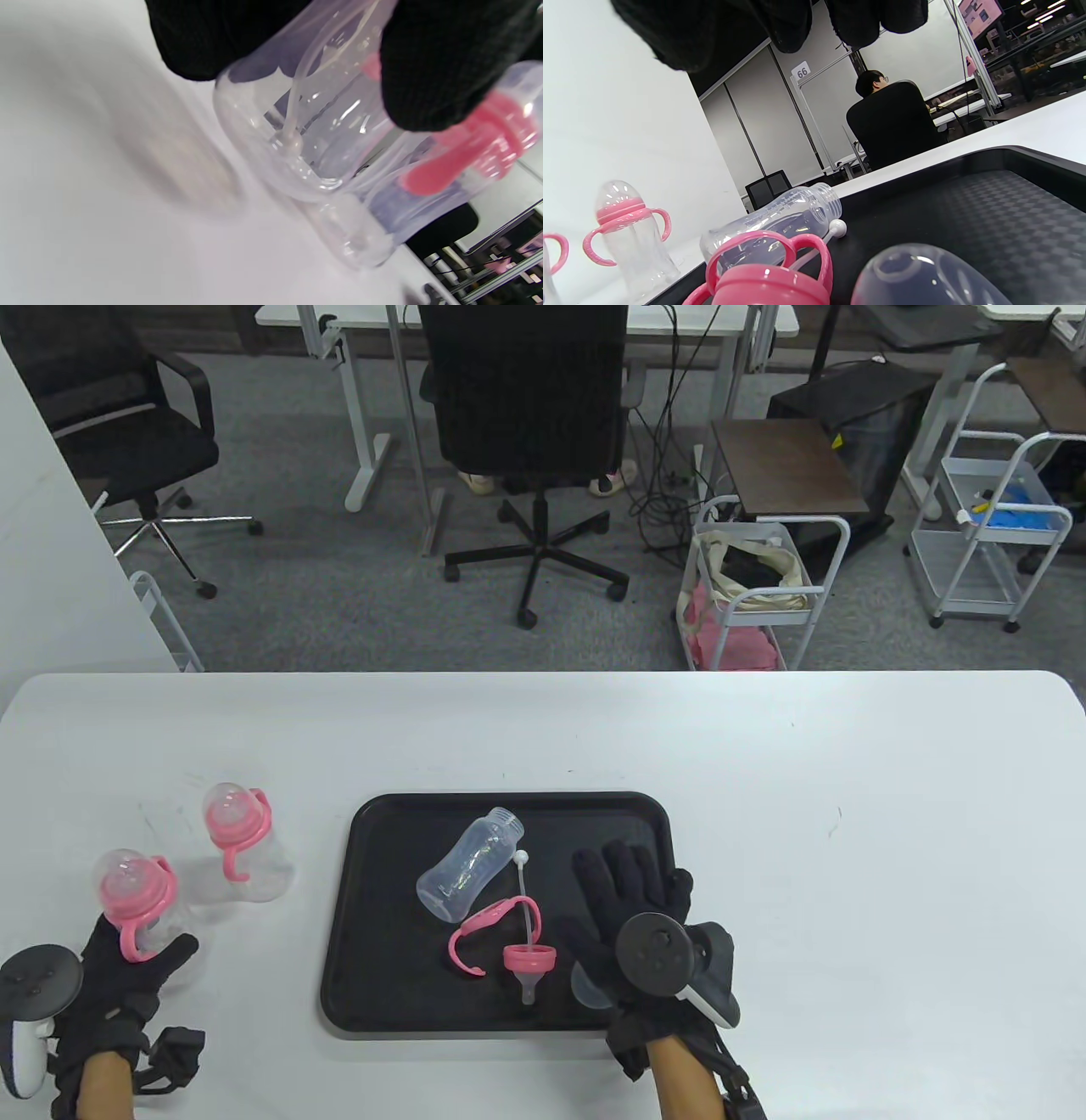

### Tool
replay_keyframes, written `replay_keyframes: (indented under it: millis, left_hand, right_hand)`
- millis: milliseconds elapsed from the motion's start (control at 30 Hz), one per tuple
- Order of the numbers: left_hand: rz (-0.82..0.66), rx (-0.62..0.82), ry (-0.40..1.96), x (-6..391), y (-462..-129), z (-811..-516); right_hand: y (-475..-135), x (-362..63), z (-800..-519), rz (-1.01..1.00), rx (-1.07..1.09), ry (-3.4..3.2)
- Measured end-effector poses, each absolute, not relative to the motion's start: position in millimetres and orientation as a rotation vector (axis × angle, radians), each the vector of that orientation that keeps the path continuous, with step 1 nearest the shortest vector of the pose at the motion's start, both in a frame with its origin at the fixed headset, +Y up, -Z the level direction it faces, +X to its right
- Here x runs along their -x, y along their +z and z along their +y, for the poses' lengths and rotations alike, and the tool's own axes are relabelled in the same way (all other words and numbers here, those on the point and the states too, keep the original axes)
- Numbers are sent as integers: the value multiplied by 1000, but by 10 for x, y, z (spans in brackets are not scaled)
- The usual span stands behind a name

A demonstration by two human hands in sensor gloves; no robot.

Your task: Assemble baby bottles from components

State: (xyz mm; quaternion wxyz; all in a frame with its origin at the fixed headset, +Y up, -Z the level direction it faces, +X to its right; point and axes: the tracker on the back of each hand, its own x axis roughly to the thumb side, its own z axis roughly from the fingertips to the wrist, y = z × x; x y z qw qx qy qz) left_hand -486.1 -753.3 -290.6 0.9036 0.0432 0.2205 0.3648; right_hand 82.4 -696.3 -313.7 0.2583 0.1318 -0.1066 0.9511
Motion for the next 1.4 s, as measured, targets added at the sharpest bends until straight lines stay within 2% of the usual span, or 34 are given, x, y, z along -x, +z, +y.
replay_keyframes:
  millis: [200,400,767,1033,1233,1400]
  left_hand:
    - [446,-33,709,4799,-2982,-7668]
    - [459,-39,748,4753,-3016,-7713]
    - [471,54,695,4768,-2929,-7645]
    - [413,81,617,4747,-2799,-7254]
    - [389,1,526,4702,-2686,-6905]
    - [330,-120,398,4532,-2625,-6549]
  right_hand:
    - [-3144,-847,-6973,-286,-342,2587]
    - [-3145,-855,-6971,-276,-335,2577]
    - [-3152,-863,-6972,-274,-340,2568]
    - [-3149,-871,-6966,-282,-341,2556]
    - [-3147,-882,-6962,-293,-338,2545]
    - [-3147,-887,-6962,-295,-336,2545]
